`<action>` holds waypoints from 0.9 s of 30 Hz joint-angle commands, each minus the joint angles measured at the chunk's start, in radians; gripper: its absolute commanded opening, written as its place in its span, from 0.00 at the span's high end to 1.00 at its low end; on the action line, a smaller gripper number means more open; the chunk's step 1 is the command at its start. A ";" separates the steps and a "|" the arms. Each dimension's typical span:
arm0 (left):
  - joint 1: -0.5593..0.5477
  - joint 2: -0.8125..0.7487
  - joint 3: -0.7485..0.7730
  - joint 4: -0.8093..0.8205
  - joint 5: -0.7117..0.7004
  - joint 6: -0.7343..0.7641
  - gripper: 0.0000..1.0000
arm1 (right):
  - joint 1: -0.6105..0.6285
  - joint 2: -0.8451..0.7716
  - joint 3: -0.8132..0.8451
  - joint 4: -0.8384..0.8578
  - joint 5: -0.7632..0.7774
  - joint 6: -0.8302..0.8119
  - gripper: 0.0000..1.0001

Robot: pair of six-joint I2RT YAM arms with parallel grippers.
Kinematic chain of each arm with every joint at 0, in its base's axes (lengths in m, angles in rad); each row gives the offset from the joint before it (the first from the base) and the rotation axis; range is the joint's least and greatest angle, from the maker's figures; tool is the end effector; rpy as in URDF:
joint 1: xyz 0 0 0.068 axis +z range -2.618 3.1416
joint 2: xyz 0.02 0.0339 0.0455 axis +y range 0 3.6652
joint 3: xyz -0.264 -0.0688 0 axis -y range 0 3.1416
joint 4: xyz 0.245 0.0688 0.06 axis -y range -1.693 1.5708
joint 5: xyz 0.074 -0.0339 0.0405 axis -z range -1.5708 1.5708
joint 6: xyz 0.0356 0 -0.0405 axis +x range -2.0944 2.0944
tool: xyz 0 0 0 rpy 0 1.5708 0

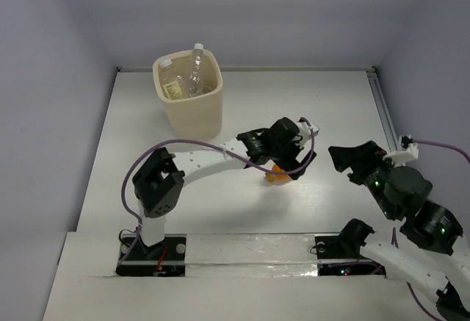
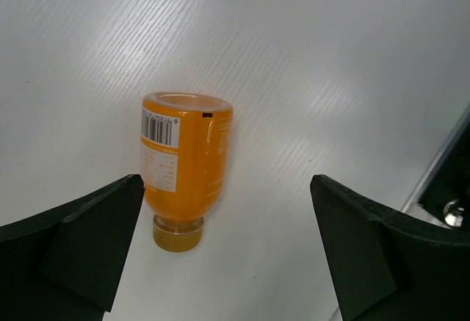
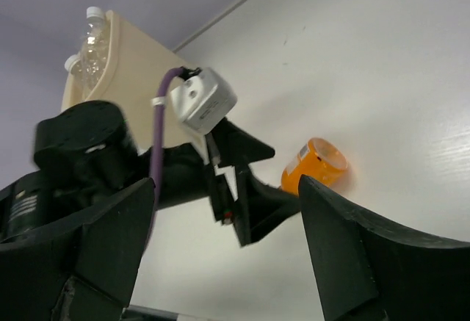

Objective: Put the plastic bottles in the bin

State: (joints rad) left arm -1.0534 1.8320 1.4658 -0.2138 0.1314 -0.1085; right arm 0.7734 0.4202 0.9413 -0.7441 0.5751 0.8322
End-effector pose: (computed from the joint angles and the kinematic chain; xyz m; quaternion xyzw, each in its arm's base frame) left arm 0.2086 -0.3759 0.2769 0.4273 0.7675 -0.3086 0.3648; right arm 0.0585 0.0301 0.3722 0.1989 0.7438 0.2765 0.5751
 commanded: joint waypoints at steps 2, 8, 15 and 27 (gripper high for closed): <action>-0.002 0.076 0.079 -0.055 -0.090 0.075 0.01 | 0.001 -0.073 -0.027 -0.113 -0.037 0.119 0.15; 0.021 0.215 0.162 -0.075 -0.113 0.081 0.03 | 0.001 -0.083 -0.016 -0.146 -0.066 0.117 0.14; 0.021 0.218 0.159 -0.012 -0.099 0.015 0.56 | 0.001 -0.080 0.013 -0.147 -0.072 0.088 0.15; 0.266 -0.204 0.467 -0.047 -0.173 -0.091 0.60 | 0.001 0.002 -0.024 -0.014 -0.133 0.005 0.16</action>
State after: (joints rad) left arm -0.9195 1.7950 1.8214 -0.2993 -0.0032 -0.1562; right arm 0.7734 0.3904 0.9207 -0.8490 0.4706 0.8780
